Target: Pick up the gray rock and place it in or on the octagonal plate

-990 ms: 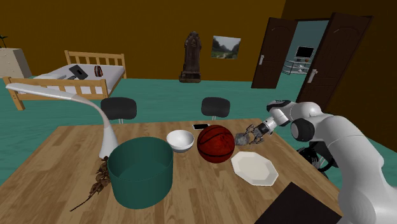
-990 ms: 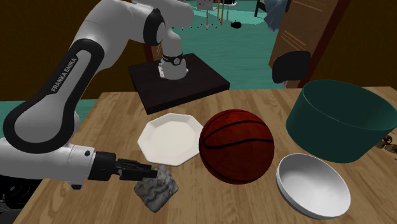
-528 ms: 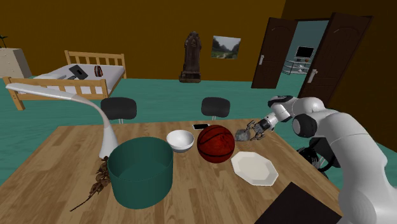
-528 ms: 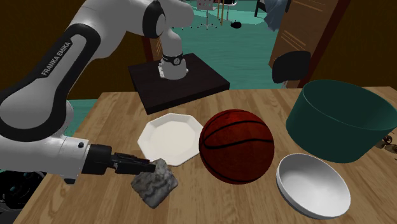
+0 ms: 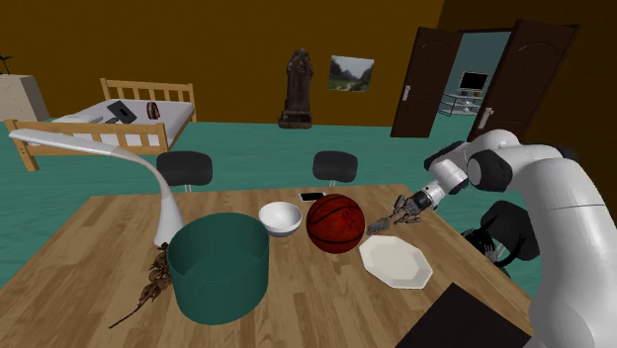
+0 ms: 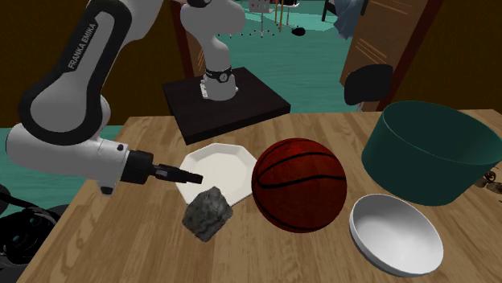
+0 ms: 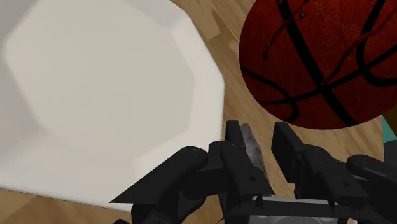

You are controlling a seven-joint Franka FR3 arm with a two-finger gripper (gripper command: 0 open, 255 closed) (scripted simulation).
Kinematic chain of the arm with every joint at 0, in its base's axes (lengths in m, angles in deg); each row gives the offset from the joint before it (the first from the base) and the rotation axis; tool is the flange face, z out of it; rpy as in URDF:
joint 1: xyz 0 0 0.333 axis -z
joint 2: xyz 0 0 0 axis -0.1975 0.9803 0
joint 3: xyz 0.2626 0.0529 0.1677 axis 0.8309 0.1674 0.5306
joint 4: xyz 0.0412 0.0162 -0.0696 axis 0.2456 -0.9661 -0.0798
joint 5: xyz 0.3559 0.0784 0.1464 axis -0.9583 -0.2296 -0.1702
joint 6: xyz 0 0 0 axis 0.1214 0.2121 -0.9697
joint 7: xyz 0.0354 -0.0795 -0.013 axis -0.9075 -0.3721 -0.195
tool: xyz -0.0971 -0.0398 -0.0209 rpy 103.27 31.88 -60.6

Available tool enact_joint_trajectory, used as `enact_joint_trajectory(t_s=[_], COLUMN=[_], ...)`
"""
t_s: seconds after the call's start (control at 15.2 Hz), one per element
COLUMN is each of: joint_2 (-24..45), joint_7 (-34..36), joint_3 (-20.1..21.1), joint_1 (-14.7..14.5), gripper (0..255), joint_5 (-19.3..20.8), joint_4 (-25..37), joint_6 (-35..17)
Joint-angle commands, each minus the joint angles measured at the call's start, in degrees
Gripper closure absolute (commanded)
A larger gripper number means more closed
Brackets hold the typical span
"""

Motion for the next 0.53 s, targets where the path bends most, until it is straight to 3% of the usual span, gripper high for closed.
enact_joint_trajectory(t_s=[0.0, 0.2, 0.26, 0.33, 0.46], joint_2=[-3.7, -9.1, -6.8, -6.8, -15.3], joint_7=[-2.7, -6.2, -5.0, -5.0, -10.7], joint_3=[-0.9, -2.2, -1.8, -1.8, -3.5], joint_1=[-1.0, -2.4, -1.6, -1.6, -6.9], gripper=[255, 255, 255, 0, 0], joint_5=[0.7, 2.0, 1.6, 1.6, -9.5], joint_4=[-6.7, -16.2, -12.2, -12.2, -28.0], joint_6=[-1.4, -3.4, -2.4, -2.4, -23.6])
